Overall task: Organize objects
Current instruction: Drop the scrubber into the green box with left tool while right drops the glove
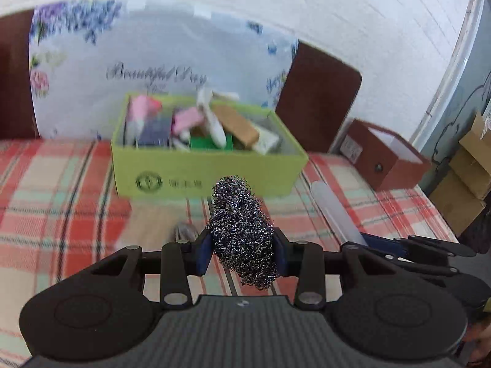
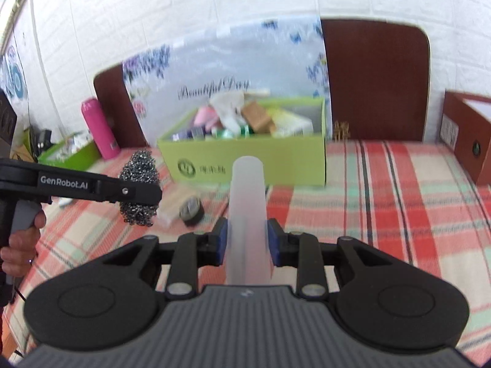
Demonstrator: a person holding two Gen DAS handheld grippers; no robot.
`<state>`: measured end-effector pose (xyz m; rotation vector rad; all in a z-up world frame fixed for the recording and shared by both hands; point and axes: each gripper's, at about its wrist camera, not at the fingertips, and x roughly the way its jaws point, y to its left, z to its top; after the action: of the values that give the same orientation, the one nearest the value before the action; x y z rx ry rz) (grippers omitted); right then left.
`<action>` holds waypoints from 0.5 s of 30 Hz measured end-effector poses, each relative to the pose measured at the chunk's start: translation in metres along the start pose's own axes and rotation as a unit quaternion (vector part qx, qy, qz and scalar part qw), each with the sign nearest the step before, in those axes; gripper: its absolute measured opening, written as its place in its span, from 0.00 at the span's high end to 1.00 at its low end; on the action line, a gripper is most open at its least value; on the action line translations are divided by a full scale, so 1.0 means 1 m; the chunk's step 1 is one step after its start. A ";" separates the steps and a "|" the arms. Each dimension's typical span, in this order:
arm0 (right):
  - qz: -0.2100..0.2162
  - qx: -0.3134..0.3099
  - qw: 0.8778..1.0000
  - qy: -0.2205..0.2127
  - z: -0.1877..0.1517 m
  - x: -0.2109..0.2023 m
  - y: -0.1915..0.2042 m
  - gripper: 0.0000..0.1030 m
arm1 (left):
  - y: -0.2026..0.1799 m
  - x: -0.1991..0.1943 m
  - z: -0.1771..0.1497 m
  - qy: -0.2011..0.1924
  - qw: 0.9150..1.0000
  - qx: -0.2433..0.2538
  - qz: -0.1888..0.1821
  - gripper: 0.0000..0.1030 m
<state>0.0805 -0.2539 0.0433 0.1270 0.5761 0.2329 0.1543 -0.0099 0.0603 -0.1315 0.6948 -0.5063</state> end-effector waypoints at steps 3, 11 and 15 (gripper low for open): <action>-0.001 -0.016 1.000 -0.024 0.026 0.003 -0.003 0.74 | 0.005 -0.002 0.027 -0.023 1.000 0.004 0.006 0.59; -0.017 -0.038 0.997 -0.066 0.089 0.045 -0.017 0.74 | 0.018 0.039 0.092 -0.023 1.000 -0.019 -0.005 0.59; -0.029 -0.042 0.996 -0.069 0.108 0.081 -0.027 0.74 | 0.019 0.073 0.115 -0.015 1.000 -0.016 0.005 0.59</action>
<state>0.2114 -0.2650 0.0860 0.0450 0.4320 0.1905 0.2833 -0.0349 0.1006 -0.1649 0.6729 -0.4839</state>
